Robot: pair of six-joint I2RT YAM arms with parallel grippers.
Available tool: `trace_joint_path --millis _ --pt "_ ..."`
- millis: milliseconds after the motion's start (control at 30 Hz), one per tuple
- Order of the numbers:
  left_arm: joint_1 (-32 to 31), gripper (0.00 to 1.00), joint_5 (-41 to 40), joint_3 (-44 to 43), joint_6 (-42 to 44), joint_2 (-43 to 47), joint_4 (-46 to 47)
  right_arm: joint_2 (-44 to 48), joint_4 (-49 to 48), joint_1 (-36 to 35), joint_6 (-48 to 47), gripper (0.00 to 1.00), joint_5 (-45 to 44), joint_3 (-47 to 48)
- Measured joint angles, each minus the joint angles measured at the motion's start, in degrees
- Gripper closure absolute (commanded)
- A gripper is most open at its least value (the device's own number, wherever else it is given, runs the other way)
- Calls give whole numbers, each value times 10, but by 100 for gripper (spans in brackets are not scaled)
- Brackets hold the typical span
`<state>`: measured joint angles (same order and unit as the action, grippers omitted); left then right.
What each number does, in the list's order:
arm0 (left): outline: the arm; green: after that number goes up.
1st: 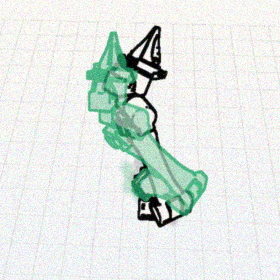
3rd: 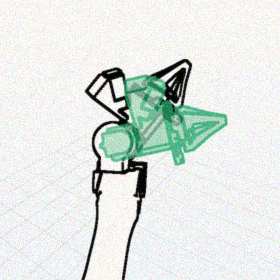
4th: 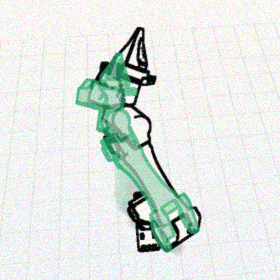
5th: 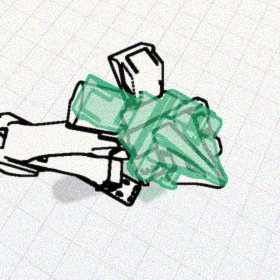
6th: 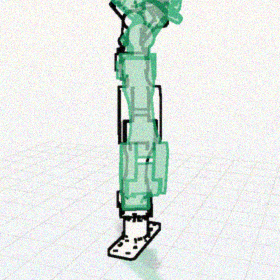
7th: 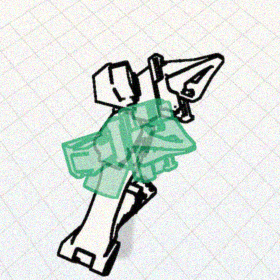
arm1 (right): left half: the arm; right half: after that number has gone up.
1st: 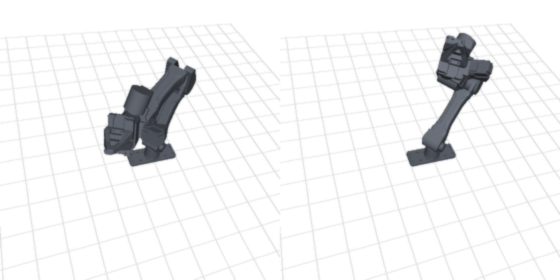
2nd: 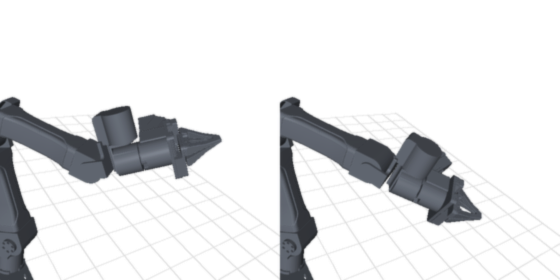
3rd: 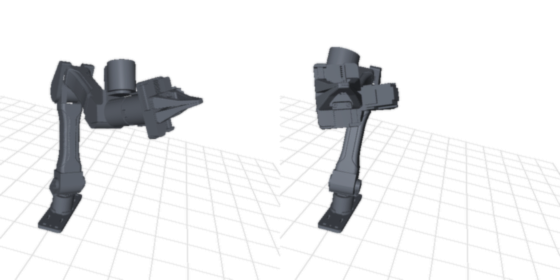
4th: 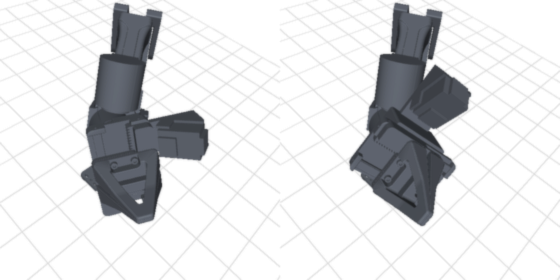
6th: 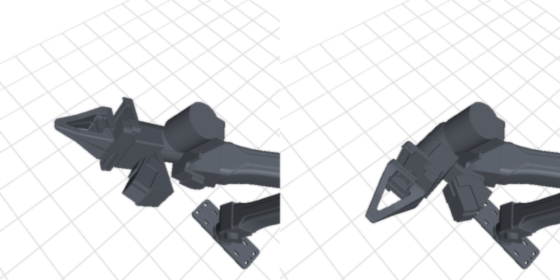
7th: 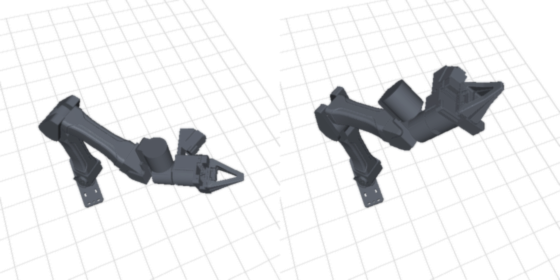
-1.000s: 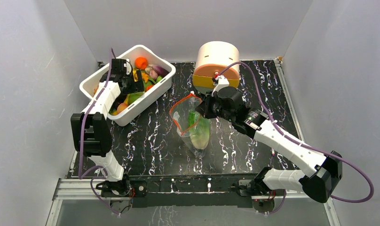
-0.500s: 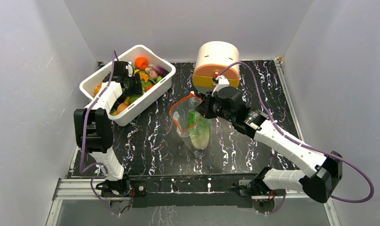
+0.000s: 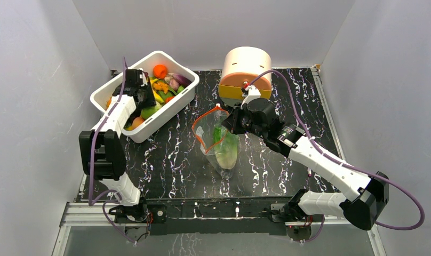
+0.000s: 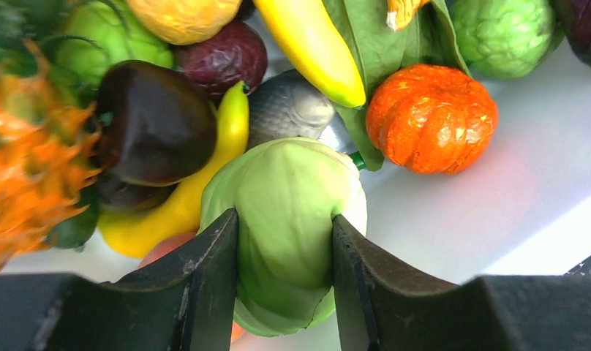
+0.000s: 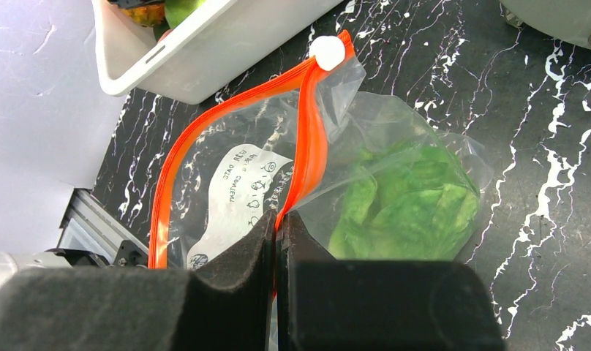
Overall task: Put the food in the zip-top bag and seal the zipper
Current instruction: Pick up the fake vegetable from the bin.
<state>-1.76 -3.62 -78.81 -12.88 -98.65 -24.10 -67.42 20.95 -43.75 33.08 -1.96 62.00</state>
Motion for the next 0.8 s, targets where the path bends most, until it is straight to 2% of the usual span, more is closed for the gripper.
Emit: trace_joint_path --millis 400,633,800 --pt "0 100 -28 0 -16 83 -8 4 -2 0 17 100 -5 -14" --pt "0 100 21 0 -30 176 -18 4 -5 0 37 100 -12 -19" --pt "0 99 98 -14 -47 225 -16 4 -7 0 55 100 -13 -19"
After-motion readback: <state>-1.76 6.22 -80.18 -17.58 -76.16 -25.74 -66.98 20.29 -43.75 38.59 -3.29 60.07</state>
